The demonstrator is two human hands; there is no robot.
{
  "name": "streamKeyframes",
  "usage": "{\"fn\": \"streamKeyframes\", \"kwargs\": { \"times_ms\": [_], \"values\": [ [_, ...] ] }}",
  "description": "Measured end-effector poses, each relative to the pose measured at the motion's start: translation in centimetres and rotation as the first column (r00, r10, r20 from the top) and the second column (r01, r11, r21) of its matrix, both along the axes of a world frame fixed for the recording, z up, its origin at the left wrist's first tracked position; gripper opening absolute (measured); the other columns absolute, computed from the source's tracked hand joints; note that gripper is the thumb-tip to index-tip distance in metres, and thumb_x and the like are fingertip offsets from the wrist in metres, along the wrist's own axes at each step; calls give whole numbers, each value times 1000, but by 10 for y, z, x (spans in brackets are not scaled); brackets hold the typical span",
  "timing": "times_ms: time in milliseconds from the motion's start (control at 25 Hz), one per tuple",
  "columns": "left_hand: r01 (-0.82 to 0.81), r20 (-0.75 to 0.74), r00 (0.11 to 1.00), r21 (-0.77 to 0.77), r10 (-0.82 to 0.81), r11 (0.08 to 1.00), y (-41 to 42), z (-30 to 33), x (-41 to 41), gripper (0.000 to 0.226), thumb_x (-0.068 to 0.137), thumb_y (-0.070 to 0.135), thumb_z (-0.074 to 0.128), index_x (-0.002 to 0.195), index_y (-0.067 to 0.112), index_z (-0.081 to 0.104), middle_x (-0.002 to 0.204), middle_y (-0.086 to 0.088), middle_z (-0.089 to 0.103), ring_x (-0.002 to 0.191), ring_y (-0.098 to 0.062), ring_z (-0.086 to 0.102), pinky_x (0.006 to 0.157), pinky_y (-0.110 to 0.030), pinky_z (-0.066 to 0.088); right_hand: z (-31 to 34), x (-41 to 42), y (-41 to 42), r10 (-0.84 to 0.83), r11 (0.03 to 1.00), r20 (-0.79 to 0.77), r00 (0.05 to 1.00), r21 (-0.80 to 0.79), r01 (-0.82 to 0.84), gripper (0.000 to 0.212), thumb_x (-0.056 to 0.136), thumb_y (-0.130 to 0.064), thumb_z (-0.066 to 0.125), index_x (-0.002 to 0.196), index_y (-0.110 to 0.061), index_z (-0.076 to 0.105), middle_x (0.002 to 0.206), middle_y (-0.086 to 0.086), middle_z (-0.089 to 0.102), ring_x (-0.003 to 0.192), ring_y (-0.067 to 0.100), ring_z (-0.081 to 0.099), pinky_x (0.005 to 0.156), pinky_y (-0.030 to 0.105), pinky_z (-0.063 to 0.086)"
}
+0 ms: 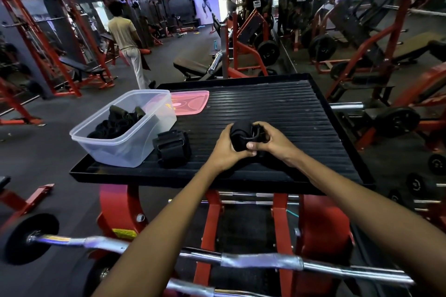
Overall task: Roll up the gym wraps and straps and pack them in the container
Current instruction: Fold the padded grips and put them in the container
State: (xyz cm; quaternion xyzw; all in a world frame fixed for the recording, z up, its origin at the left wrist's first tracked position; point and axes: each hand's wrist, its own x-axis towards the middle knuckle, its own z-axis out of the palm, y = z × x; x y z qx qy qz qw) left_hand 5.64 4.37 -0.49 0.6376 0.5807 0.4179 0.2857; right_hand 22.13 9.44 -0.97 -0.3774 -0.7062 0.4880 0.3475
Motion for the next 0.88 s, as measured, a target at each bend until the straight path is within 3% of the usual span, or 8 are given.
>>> {"fn": "streamKeyframes", "kwargs": {
  "times_ms": [80,200,400,560,600,720,880],
  "values": [
    [14,-41,999,33,-12,999,-1,-3,4,93,54,34,80,133,9,38,130,-9,46,118,-15,47,100,-20,37,-1,-3,-4,-69,991,53,996,115,63,63,70,-23,81,124,-12,50,120,7,59,112,21,56,100,35,44],
    [32,-64,998,84,-26,996,3,-1,4,85,60,28,76,132,5,38,130,-12,45,115,-14,46,91,-4,33,0,-8,-6,-165,954,62,984,262,143,56,69,-24,82,116,-14,53,117,6,58,107,17,54,94,28,42],
    [-43,127,991,0,43,999,8,-3,-2,88,56,8,88,130,14,40,124,-1,53,114,-13,52,93,-17,38,5,-6,-7,-68,993,-69,995,95,75,46,75,-11,77,111,-20,51,107,-1,61,97,10,58,82,10,44],
    [58,262,964,-88,-33,994,10,-5,-8,92,57,22,82,137,12,37,135,-3,51,122,-12,50,102,-22,42,7,-6,-5,-53,996,-236,970,-77,36,46,75,-14,74,116,-15,53,106,-2,63,104,15,59,90,22,45],
    [63,278,960,-113,-29,992,9,-5,-8,92,60,25,80,139,12,34,136,-3,49,124,-13,49,104,-25,40,8,-5,-6,-47,995,-247,968,-97,23,46,76,-14,72,117,-16,52,106,-6,62,104,12,59,89,20,45],
    [94,289,956,-145,-48,985,6,-5,-7,91,70,17,79,142,13,24,133,-1,46,122,-11,46,101,-22,37,11,-4,-7,5,1000,-143,990,-22,-8,49,81,-8,68,122,-22,47,110,-18,56,101,-7,55,83,4,43],
    [137,228,967,-103,-111,985,7,-7,-7,85,74,0,74,141,10,22,129,1,45,120,-8,45,93,-7,39,9,-5,-7,-11,999,-93,996,41,15,45,83,-12,67,122,-24,47,112,-14,58,102,-7,54,84,4,41]
  ]
}}
